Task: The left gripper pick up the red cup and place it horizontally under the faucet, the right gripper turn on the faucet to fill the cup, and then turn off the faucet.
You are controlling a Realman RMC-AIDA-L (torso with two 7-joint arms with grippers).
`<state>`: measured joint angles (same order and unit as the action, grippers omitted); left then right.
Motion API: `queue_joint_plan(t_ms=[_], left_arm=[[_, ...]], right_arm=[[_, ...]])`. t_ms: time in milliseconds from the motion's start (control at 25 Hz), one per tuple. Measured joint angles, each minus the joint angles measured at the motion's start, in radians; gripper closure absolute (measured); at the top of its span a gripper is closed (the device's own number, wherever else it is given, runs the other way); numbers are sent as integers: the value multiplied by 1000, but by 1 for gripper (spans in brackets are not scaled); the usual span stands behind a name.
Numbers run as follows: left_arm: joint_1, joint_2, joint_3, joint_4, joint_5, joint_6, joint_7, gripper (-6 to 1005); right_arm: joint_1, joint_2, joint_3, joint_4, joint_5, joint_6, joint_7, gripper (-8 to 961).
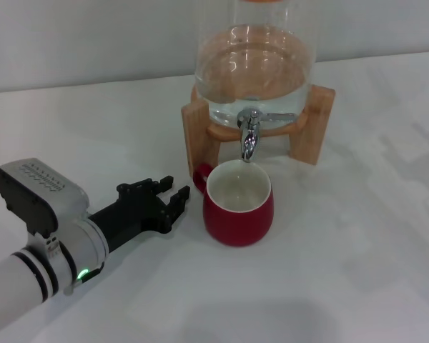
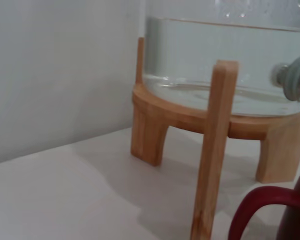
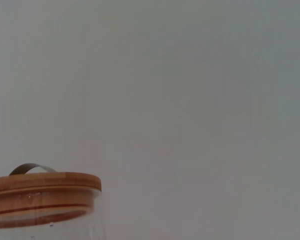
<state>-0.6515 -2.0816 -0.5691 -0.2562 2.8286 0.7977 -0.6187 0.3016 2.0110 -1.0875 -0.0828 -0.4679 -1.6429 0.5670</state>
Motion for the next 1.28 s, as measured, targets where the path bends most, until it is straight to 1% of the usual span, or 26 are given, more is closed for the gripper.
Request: queue_joint_plan(t_ms=[200,480,760,920,960,1120,1280], left_arm=[[6,1,-7,3,-3,-7,10,658],[16,3,-40,6,1,-12,26,657],[19,6,-49,10,-3,-14,34,656],[25,6,-83,13,0,-13,49,656],[34,8,-110,13,2,-7,61,655],[45,16,-140,10,2,3,70,655],[77,21,-219,11,1,65,110,654]], right_arm=[[1,0,0,0,0,3,0,186],[3,0,-2,0,0,6,1,186],[5,0,-2,0,0,8,1,186],[5,-1,-2,0,2,8,0,186],[5,-1,-2,0,3,9,0,186],[4,-1,0,0,4,9,0,186],[4,-2,2,0,4,13,-1,186]])
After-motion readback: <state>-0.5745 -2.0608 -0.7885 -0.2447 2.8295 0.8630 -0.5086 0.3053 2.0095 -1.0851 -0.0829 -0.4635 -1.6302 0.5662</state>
